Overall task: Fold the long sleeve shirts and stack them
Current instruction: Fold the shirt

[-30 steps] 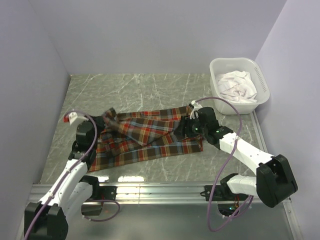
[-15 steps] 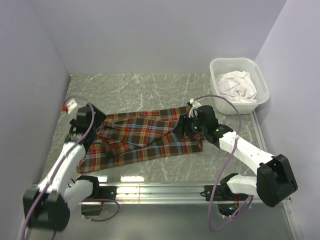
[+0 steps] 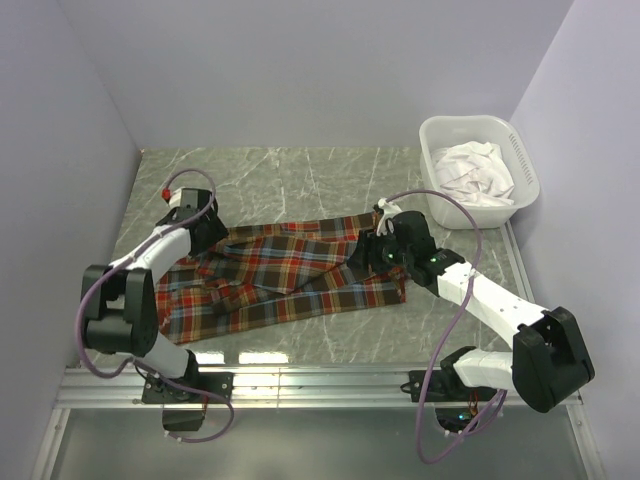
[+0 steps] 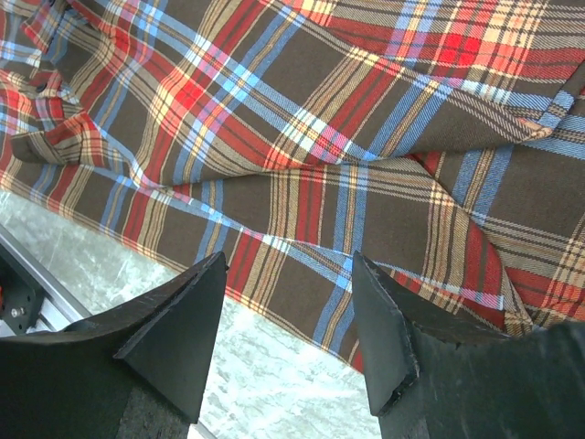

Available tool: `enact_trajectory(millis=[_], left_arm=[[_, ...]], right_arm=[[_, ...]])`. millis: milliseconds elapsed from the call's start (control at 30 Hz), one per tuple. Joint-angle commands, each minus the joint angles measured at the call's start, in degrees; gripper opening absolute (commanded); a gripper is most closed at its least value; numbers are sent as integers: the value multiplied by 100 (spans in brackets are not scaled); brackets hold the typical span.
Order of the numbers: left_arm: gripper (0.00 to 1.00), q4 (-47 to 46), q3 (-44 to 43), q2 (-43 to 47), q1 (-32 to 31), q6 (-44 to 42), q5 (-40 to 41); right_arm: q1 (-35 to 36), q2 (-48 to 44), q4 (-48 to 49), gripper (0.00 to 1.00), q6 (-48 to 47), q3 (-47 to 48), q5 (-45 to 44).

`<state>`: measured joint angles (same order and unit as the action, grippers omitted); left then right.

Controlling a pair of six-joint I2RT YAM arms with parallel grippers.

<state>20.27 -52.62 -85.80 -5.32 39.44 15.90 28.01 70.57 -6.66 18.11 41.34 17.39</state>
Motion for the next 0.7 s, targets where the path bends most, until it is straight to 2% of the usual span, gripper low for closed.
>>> enact_trajectory(millis=[0,133,233,333,367,433,667], left_arm=[[72,100,-302,-261,49,-174,10],[65,-93,-310,-542,49,-130,-26],[55,-111,-424,-683,49,-103,-122],[31,-111,-503,-771,49,-94,-131],[17,-94,-564,-746,49,-121,-140],[2,-15,-609,-571,49,-147,-44],[1,47,-504,256,49,-86,562]], right_arm=[[47,-8,129,64,-97,76,-86],[55,27,121,64,-115,49,-191],[47,36,129,64,-79,23,-218],[47,45,129,64,-53,14,-253],[47,45,121,64,-44,5,-271],[55,36,112,64,-44,-12,-280],[55,63,59,64,-18,32,-376]])
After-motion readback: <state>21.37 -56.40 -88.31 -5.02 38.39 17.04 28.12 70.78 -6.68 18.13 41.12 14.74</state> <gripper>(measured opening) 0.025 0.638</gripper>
